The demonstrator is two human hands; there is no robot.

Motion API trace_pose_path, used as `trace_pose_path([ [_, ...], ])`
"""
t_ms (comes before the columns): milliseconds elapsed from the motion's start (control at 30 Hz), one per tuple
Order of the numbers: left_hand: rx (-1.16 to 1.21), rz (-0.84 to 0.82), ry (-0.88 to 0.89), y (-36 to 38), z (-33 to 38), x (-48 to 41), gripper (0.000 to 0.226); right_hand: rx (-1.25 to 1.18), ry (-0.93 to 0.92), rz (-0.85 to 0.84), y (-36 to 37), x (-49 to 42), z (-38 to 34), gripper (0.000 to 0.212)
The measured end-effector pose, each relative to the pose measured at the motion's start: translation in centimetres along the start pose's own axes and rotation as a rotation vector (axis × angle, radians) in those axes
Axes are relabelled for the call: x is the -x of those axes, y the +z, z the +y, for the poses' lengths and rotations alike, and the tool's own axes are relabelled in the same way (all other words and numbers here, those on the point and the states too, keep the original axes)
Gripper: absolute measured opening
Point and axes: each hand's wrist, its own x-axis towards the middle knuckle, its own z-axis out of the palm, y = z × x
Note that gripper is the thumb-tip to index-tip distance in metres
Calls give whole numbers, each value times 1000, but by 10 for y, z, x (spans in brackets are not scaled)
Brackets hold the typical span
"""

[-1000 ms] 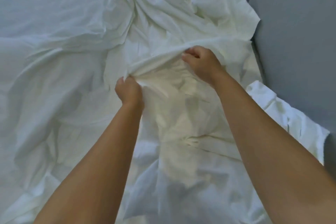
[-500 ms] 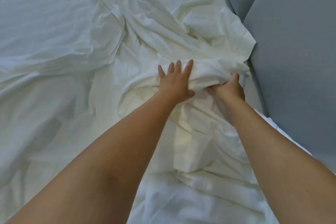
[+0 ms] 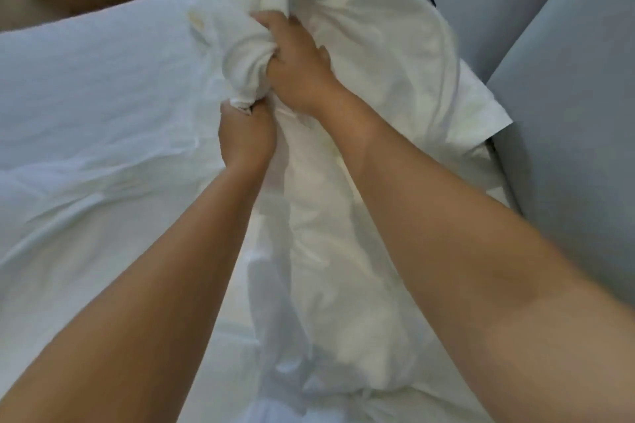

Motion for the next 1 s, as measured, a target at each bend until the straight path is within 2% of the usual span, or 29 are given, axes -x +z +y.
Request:
trace_pose_path([
  [67, -169, -79, -181, -6, -17, -12, 43, -23, 64, -270, 13, -5, 11, 70],
  [133, -375, -183, -282, -5, -35, -10, 66, -16, 185, -302, 23, 13, 39, 77],
  [200, -583, -241, -202, 0, -49, 0, 86, 101, 321, -125, 28, 39, 77, 74],
  [300, -633, -418, -93, 18, -65, 18, 98, 297, 608, 99, 25, 83, 136, 83],
  [400, -542, -571, -156, 37, -71, 26, 115, 107, 882, 322, 8, 103, 174, 106],
  [467, -517, -599, -153, 52, -69, 28, 124, -77, 948, 468, -5, 95, 189, 119],
  [533, -534, -602, -112, 69, -66, 32, 130, -138, 894, 429, -11, 80, 196, 127],
  [633, -576, -632, -59, 96, -70, 35, 135, -152, 680, 228, -4, 51, 204, 123],
  [733, -665, -645, -35, 117, -87, 33, 124, -17, 591, 27, 9, 22, 214, 83],
  [800, -774, -593, 37, 128, -98, 28, 103, -19, 525, 71, 18, 7, 219, 50],
  [833, -803, -556, 87, 132, -100, 25, 94, -58, 486, 121, 19, 1, 219, 41],
  [933, -760, -419, 233, 137, -89, 2, 79, -125, 342, 235, 6, -26, 204, 31],
  [1000, -726, -361, 292, 142, -69, -26, 80, -157, 227, 242, -10, -63, 182, 35],
])
